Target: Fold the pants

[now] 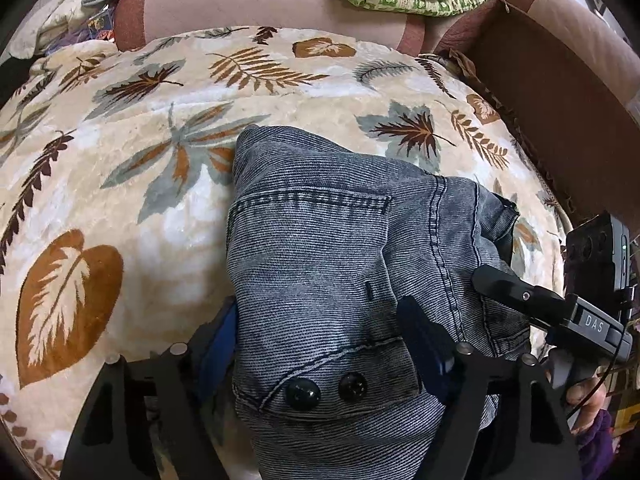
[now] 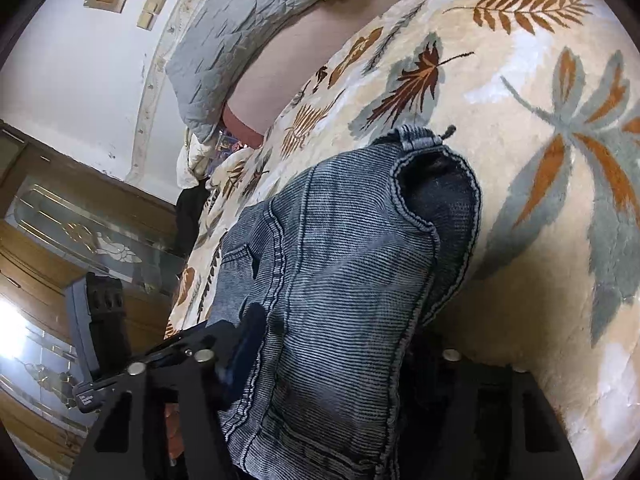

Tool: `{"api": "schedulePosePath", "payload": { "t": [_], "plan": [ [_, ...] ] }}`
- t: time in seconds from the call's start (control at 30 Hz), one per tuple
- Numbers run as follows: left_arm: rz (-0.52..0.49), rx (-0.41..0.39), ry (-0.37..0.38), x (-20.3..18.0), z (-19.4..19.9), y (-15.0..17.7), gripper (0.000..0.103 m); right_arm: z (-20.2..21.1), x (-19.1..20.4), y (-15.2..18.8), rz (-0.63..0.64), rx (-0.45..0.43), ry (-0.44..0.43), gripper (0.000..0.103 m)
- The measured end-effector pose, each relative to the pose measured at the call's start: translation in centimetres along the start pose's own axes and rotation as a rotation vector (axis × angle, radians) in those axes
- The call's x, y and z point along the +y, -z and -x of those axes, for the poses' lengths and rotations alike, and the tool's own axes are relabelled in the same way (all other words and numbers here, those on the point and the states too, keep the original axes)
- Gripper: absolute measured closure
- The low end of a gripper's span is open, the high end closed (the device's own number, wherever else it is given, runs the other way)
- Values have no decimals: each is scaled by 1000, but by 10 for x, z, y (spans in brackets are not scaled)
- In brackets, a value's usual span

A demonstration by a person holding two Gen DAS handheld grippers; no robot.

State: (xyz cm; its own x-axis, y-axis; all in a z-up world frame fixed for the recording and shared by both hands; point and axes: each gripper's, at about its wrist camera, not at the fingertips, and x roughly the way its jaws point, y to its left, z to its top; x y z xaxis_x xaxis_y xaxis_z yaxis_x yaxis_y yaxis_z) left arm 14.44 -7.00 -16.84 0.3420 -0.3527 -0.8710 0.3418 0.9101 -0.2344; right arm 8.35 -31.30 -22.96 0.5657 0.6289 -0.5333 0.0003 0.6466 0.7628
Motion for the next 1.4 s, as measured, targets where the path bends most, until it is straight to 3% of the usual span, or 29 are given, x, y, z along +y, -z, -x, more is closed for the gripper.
{"api": "schedulePosePath", "payload": {
  "t": [0.17,0.23,0.33,0.67,0.9,1.4],
  "plan": [
    [-11,-7,-50,-3,3,1,40,1,8,3,37,-6,6,48],
    [-12,-11,-75,-2,5,1,52,2,13,4,58,-9,9,48],
    [-16,-18,-85,-3,8,1,53,2,16,4,73,-14,9,48],
    [-26,-6,-116,-5,4,0,54,3,18,5,80,-20,21,49],
    [-23,-2,-131,-5,0,-1,44,2,16,5,73,-19,31,49],
    [-38,-24,-137,-6,0,0,44,2,15,6,69,-21,42,49]
  ]
}}
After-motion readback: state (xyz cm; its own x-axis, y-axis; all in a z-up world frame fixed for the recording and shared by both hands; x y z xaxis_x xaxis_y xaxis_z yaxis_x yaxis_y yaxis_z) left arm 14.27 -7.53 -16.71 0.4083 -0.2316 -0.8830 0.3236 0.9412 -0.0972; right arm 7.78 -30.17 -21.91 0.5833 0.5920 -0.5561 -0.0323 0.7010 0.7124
